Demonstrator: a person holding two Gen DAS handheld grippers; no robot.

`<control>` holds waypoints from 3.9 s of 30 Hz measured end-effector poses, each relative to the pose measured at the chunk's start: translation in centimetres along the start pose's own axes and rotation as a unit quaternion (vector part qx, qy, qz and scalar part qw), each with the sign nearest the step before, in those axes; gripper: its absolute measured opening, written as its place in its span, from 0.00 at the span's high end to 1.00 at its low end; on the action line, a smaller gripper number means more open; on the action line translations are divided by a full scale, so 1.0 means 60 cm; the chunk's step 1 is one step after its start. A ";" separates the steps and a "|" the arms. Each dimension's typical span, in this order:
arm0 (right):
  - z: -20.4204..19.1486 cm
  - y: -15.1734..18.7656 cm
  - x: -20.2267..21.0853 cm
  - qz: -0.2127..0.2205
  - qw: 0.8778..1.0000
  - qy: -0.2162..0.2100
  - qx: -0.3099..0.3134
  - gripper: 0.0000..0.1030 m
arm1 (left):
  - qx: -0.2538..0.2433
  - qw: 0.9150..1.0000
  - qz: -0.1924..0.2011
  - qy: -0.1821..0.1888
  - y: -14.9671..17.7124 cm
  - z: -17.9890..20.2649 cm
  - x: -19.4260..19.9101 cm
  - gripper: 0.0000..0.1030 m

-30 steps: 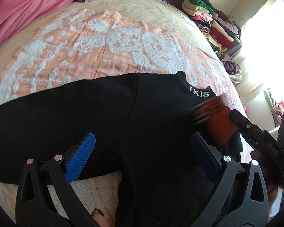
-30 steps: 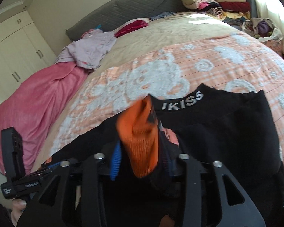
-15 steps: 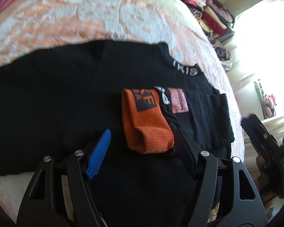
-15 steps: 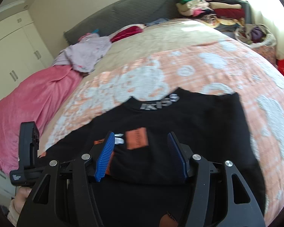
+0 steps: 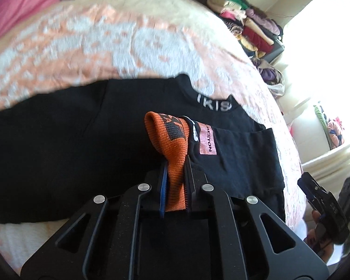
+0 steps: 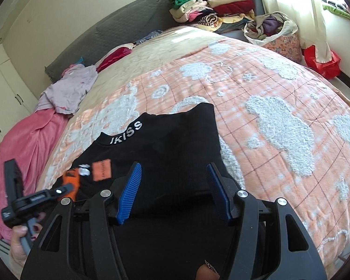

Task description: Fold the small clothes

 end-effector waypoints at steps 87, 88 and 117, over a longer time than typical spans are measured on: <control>-0.564 0.207 -0.020 -0.108 0.923 -0.226 0.292 0.14 | 0.157 0.959 0.105 -0.211 0.123 -0.380 0.323 0.25; -0.565 0.210 -0.020 -0.111 0.923 -0.227 0.292 0.14 | 0.164 0.958 0.107 -0.209 0.127 -0.386 0.323 0.25; -0.431 0.193 -0.068 -0.127 0.961 -0.158 0.189 0.14 | 0.258 0.916 0.183 -0.248 0.072 -0.478 0.292 0.91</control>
Point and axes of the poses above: each gripper's, at about its wrist camera, not at the fingertips, and x roughly against the way its jaws point, z to its right, y to its underside, the point moved 2 cm from there along -x, roughly the way its jaws point, and after that the axes turned 12 degrees about z, right-handed, at the moved point
